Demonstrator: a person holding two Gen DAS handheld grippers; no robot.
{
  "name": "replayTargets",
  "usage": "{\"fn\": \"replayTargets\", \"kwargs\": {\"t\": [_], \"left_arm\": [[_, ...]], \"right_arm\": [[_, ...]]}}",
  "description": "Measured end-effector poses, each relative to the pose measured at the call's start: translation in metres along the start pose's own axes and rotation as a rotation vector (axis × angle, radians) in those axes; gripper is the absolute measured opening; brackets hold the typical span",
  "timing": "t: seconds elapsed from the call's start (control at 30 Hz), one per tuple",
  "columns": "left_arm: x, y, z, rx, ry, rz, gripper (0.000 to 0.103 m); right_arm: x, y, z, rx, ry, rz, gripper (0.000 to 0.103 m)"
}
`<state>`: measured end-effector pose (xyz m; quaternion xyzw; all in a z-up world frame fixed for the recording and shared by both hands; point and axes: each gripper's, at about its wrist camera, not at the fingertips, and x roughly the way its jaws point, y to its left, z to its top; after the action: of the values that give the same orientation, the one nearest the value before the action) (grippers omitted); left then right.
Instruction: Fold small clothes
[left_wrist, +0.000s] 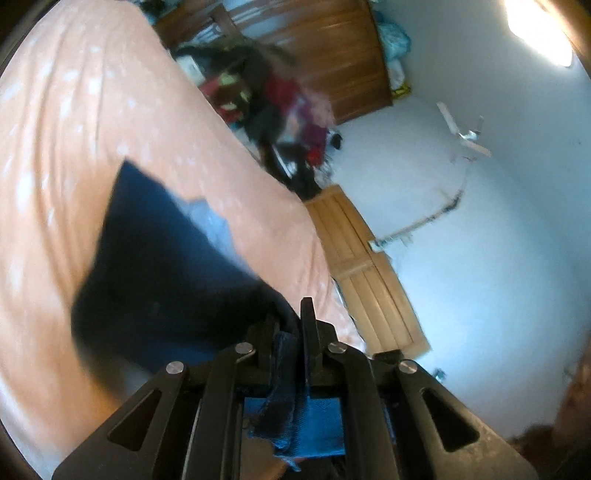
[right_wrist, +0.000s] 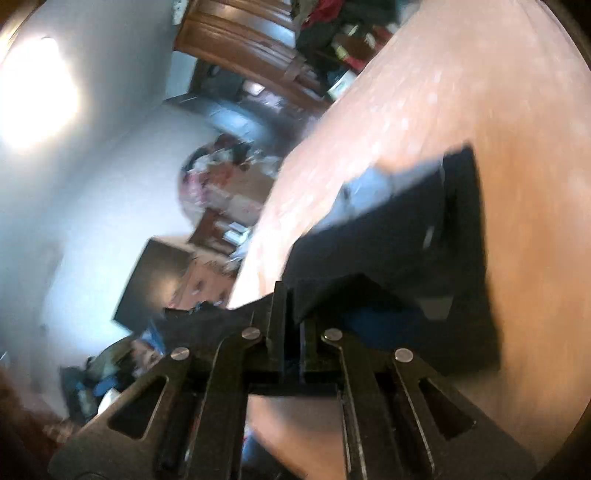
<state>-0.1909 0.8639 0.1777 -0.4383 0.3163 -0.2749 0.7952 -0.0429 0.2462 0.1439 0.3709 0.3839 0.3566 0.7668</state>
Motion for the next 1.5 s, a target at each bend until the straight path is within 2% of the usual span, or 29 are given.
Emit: {"fn": "replayTargets", "kwargs": {"t": [0.03, 0.1, 0.13, 0.17, 0.2, 0.23, 0.27, 0.3, 0.47, 0.6, 0.67, 0.73, 0.8, 0.83, 0.9, 0.97, 1.03, 1.07, 1.1, 1.13, 1.17, 1.2, 1.3, 1.37, 1.47, 1.5], "left_arm": [[0.016, 0.014, 0.023, -0.015, -0.008, 0.039, 0.012], [0.044, 0.048, 0.055, -0.054, -0.015, 0.128, 0.027], [0.062, 0.072, 0.07, -0.079, -0.003, 0.223, 0.036], [0.071, 0.085, 0.077, -0.081, 0.008, 0.291, 0.058], [0.084, 0.109, 0.084, -0.089, 0.032, 0.408, 0.068], [0.091, 0.127, 0.086, -0.114, 0.047, 0.471, 0.067], [0.096, 0.149, 0.087, -0.156, 0.059, 0.534, 0.067], [0.097, 0.157, 0.087, -0.164, 0.055, 0.546, 0.067], [0.098, 0.154, 0.086, -0.111, 0.033, 0.52, 0.068], [0.097, 0.131, 0.074, -0.04, 0.044, 0.511, 0.068], [0.095, 0.12, 0.065, 0.002, 0.056, 0.522, 0.068], [0.097, 0.105, 0.061, 0.06, 0.073, 0.547, 0.068], [0.089, 0.08, 0.043, 0.162, 0.091, 0.562, 0.068], [0.086, 0.069, 0.033, 0.202, 0.095, 0.538, 0.068], [0.085, 0.053, 0.011, 0.268, 0.123, 0.484, 0.068], [0.089, 0.048, -0.009, 0.309, 0.155, 0.475, 0.068], [0.09, 0.064, -0.022, 0.273, 0.188, 0.493, 0.068], [0.084, 0.081, -0.027, 0.25, 0.198, 0.566, 0.065], [0.077, 0.09, -0.028, 0.228, 0.196, 0.588, 0.044], [0.065, 0.098, -0.028, 0.195, 0.174, 0.595, 0.03], [0.048, 0.104, -0.027, 0.156, 0.14, 0.62, 0.021], [0.028, 0.108, -0.027, 0.144, 0.113, 0.705, 0.034], [-0.012, 0.109, -0.031, 0.103, 0.074, 0.727, 0.028], [-0.021, 0.101, -0.038, 0.098, 0.094, 0.679, 0.03], [-0.022, 0.09, -0.054, 0.021, 0.094, 0.463, 0.031], [-0.017, 0.085, -0.06, -0.006, 0.081, 0.38, 0.034]], "right_arm": [[0.011, -0.01, 0.018, 0.002, -0.001, -0.023, 0.006], [0.04, -0.045, 0.054, 0.055, 0.024, -0.065, 0.012], [0.049, -0.057, 0.065, 0.053, 0.026, -0.142, 0.017], [0.063, -0.077, 0.075, 0.07, 0.052, -0.208, 0.023], [0.073, -0.092, 0.079, 0.095, 0.074, -0.228, 0.027], [0.077, -0.1, 0.08, 0.103, 0.083, -0.26, 0.047], [0.082, -0.108, 0.079, 0.092, 0.091, -0.308, 0.059], [0.083, -0.111, 0.078, 0.08, 0.098, -0.3, 0.06], [0.1, -0.118, 0.074, -0.014, 0.152, -0.376, 0.061], [0.116, -0.126, 0.084, -0.063, 0.147, -0.416, 0.061], [0.121, -0.132, 0.083, -0.06, 0.153, -0.43, 0.06], [0.127, -0.131, 0.08, -0.083, 0.155, -0.484, 0.057], [0.12, -0.112, 0.073, -0.125, 0.131, -0.524, 0.059], [0.119, -0.103, 0.068, -0.143, 0.12, -0.521, 0.059], [0.114, -0.077, 0.045, -0.181, 0.1, -0.479, 0.06], [0.115, -0.048, 0.01, -0.25, 0.118, -0.448, 0.063], [0.122, -0.032, -0.023, -0.306, 0.167, -0.422, 0.065], [0.127, -0.029, -0.037, -0.327, 0.203, -0.413, 0.068], [0.132, -0.028, -0.055, -0.351, 0.247, -0.426, 0.069], [0.133, -0.029, -0.067, -0.366, 0.267, -0.458, 0.069], [0.13, -0.032, -0.08, -0.374, 0.279, -0.488, 0.069], [0.125, -0.033, -0.087, -0.375, 0.274, -0.492, 0.069], [0.097, -0.033, -0.096, -0.319, 0.213, -0.5, 0.071], [0.08, -0.035, -0.099, -0.263, 0.174, -0.496, 0.074], [0.068, -0.035, -0.108, -0.222, 0.144, -0.513, 0.076], [0.065, -0.036, -0.114, -0.209, 0.142, -0.519, 0.077]]}}
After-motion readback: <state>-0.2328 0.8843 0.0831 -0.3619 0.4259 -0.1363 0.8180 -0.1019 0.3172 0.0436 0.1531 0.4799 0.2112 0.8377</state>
